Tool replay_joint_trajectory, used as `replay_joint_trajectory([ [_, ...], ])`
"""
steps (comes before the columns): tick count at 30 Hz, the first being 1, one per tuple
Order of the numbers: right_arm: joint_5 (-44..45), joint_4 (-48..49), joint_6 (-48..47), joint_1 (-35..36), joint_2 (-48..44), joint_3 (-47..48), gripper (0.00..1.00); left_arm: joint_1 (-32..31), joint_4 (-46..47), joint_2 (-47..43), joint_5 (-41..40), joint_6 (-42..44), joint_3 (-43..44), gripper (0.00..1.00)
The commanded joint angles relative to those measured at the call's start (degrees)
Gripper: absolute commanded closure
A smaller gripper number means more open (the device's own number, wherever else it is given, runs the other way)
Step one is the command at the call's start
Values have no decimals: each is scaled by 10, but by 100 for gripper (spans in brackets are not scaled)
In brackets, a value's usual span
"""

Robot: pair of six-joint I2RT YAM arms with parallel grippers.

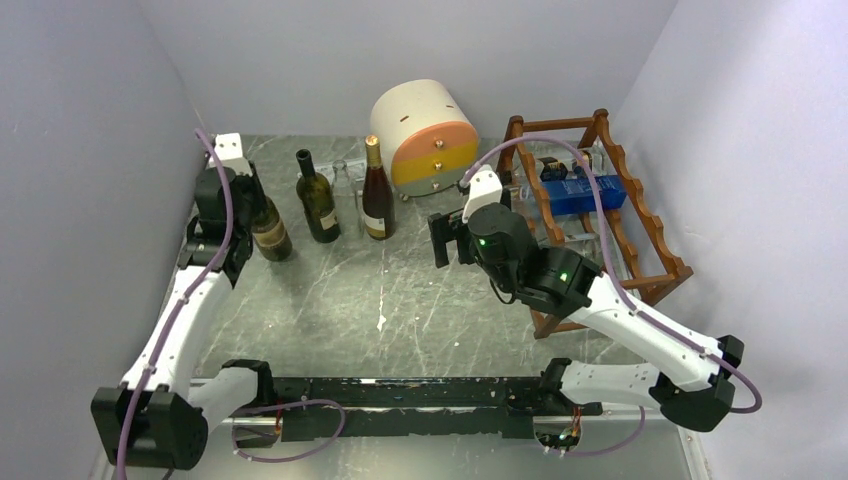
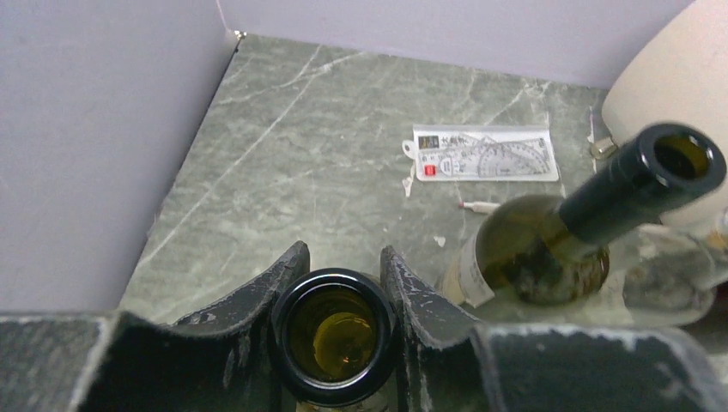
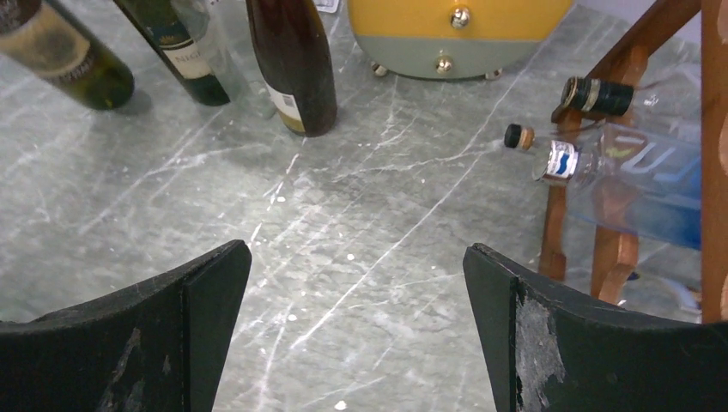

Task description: Take the wine bottle off the wine rack

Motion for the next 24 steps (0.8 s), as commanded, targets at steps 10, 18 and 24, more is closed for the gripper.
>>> replay_joint_trajectory([
  [10,-10,107,-121,-3,-57,-51,0,12,126,124,54,18,97,93],
  [18,-6,109,-123,-2,-52,-60,0,12,137,154,108,20,101,93],
  [24,-4,106,-124,-3,-56,-60,0,12,169,169,115,24,89,93],
])
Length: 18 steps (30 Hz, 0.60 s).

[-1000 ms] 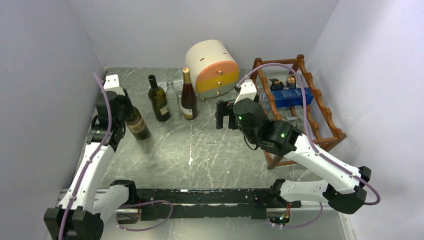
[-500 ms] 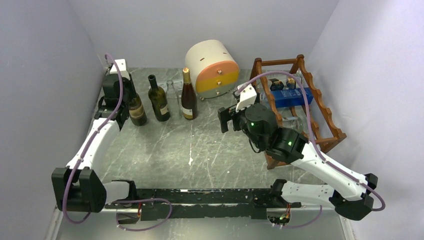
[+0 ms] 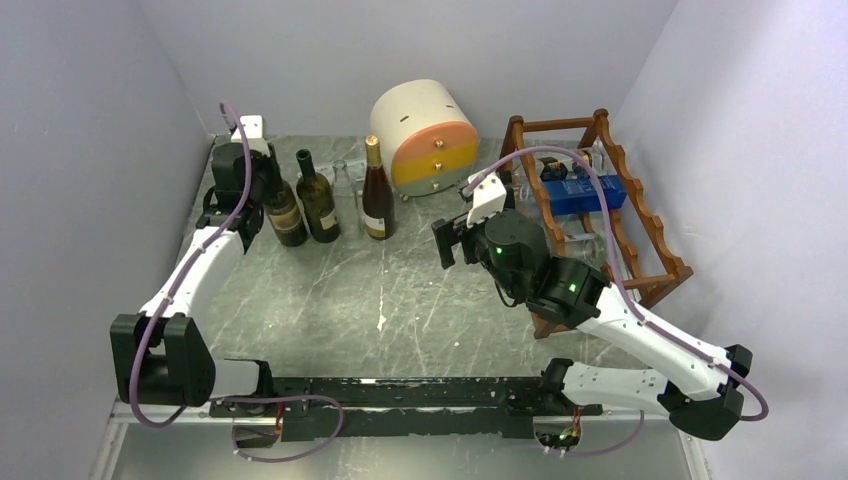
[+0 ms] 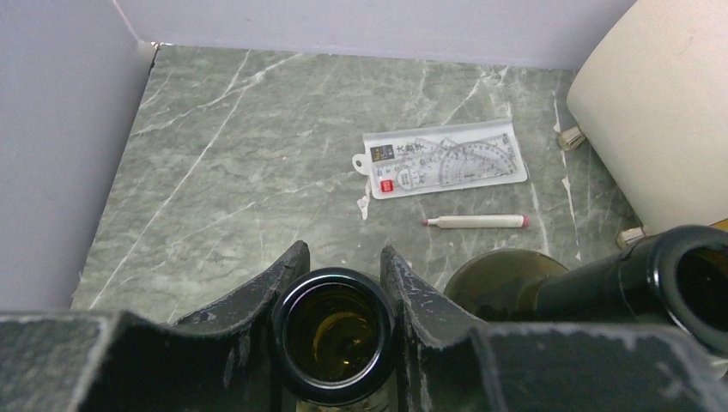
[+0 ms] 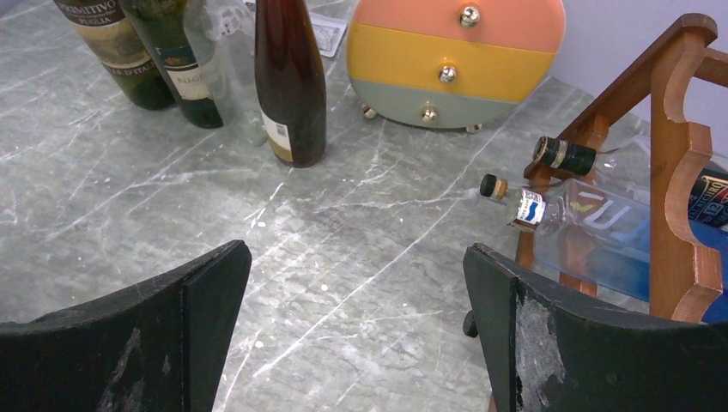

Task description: Take the wine bottle off the wine rack

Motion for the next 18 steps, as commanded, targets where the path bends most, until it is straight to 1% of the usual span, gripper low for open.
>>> replay_joint_trajectory([
  [1,3,13,-9,-2,-9,-2,0,4,91,5,23,6,24,93],
  [8,4,13,-7,-2,-6,-3,0,14,89,42,62,4,50,93],
  [12,5,11,-5,-3,4,-1,0,15,78,48,92,8,57,93],
  [16,4,9,-3,-2,11,5,0,15,55,47,105,17,61,93],
  [18,2,9,-3,-2,13,8,0,14,36,48,105,21,69,91],
])
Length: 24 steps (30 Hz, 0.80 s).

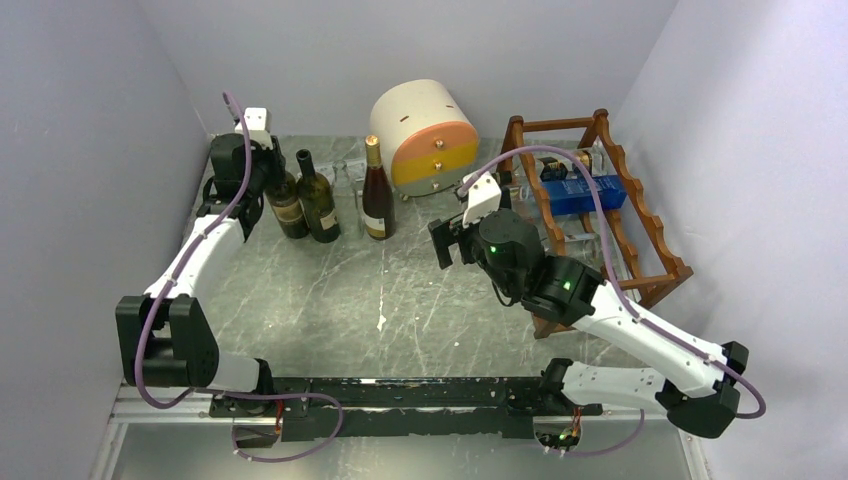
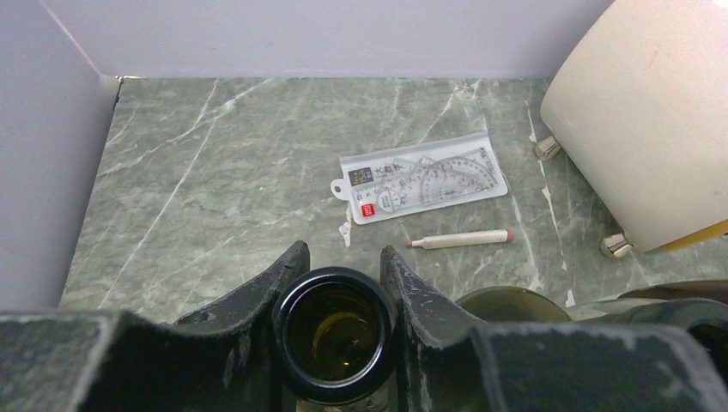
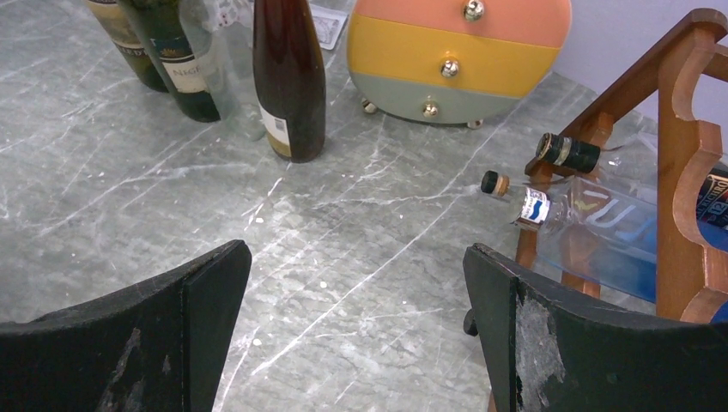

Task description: Take the wine bottle off the wine rack

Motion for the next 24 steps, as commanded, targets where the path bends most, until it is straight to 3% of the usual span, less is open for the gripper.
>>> replay_joint_trajectory([
  [1,1,8,-1,-2,5,9,0,3,-3,-1,36,5,41,89],
  [7,-4,-4,8,-2,20,28,0,3,-49,-3,21,-11,55,76],
  [13,-11,-27,28,-3,39,59,0,3,-48,-10,7,-10,44,52],
  [18,5,-76,61,-3,63,102,0,3,-48,-13,18,-28,42,42],
  [21,16,-113,78,-3,70,126,0,4,-63,-19,30,-35,52,18],
  [24,32,-152,93,-2,74,140,0,4,-80,-34,27,-39,56,8],
])
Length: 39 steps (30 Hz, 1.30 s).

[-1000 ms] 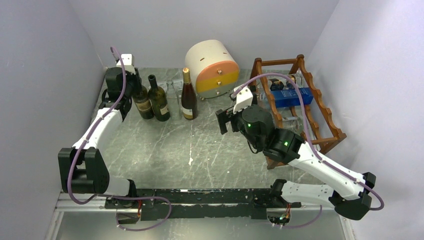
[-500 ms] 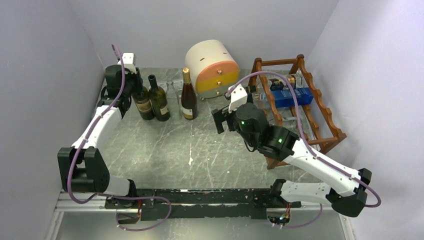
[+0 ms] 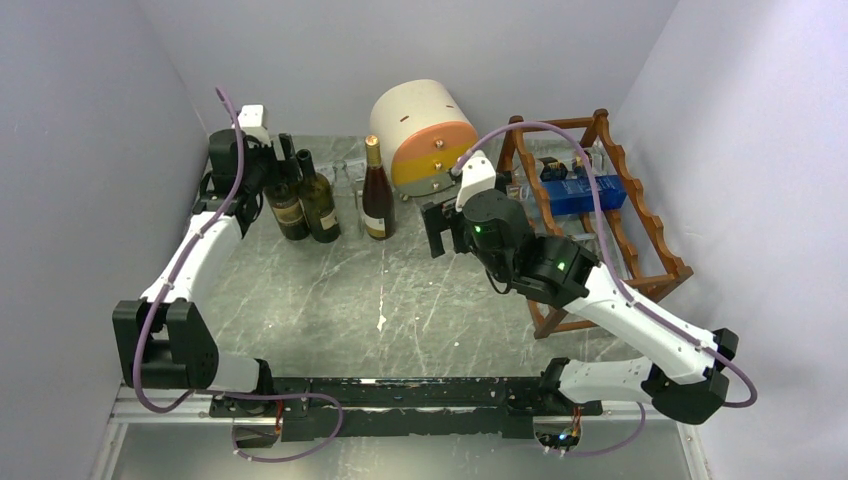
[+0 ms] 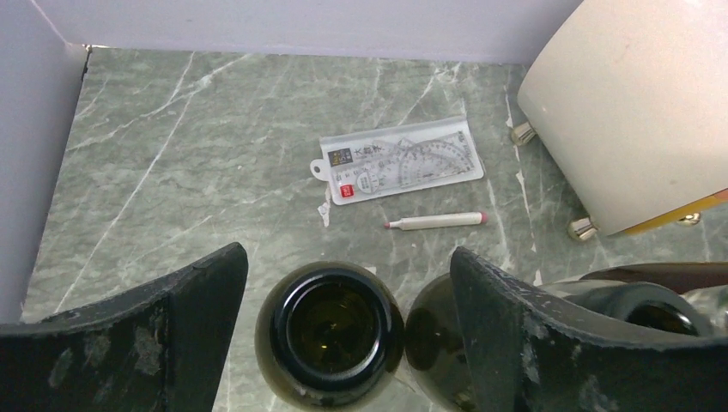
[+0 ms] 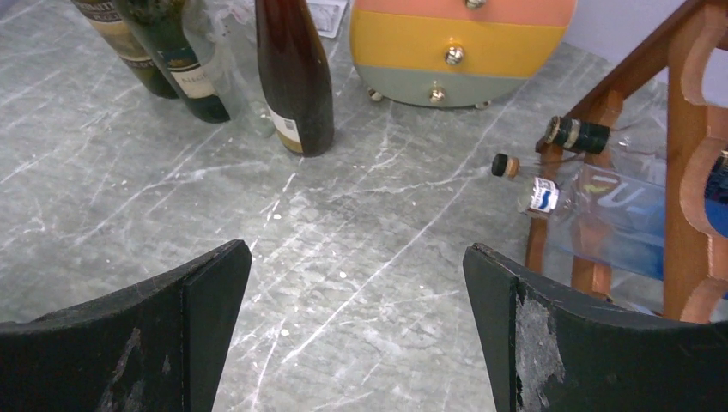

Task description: Take the wine bottle off the wine rack

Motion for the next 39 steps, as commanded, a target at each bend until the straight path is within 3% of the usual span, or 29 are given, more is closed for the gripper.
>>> replay_joint_trajectory([
  [1,37,-80,39,-3,4,33,0,4,-20,-40,17,-13,25,6],
  [4,46,-114,54,-2,7,35,0,4,-22,-76,-1,-10,19,1],
  [11,58,-187,101,-2,41,48,0,14,36,-185,-53,-43,-30,1],
  [15,17,-176,79,-1,63,49,0,21,55,-221,-58,-47,-45,1],
  [20,82,-181,44,-1,99,60,0,21,84,-249,-40,-67,-66,1],
  [25,155,-176,-85,0,135,41,0,22,83,-246,-19,-60,-60,2],
  [31,333,-147,-213,-8,197,-6,0,26,65,-244,6,-49,-46,4],
  [33,354,-114,-256,-15,209,-27,0,26,57,-246,4,-46,-43,4],
  [37,337,48,-394,-38,192,-92,0,26,65,-251,1,-45,-51,4],
  [39,329,60,-416,-54,208,-101,0,25,63,-251,-4,-47,-51,4],
])
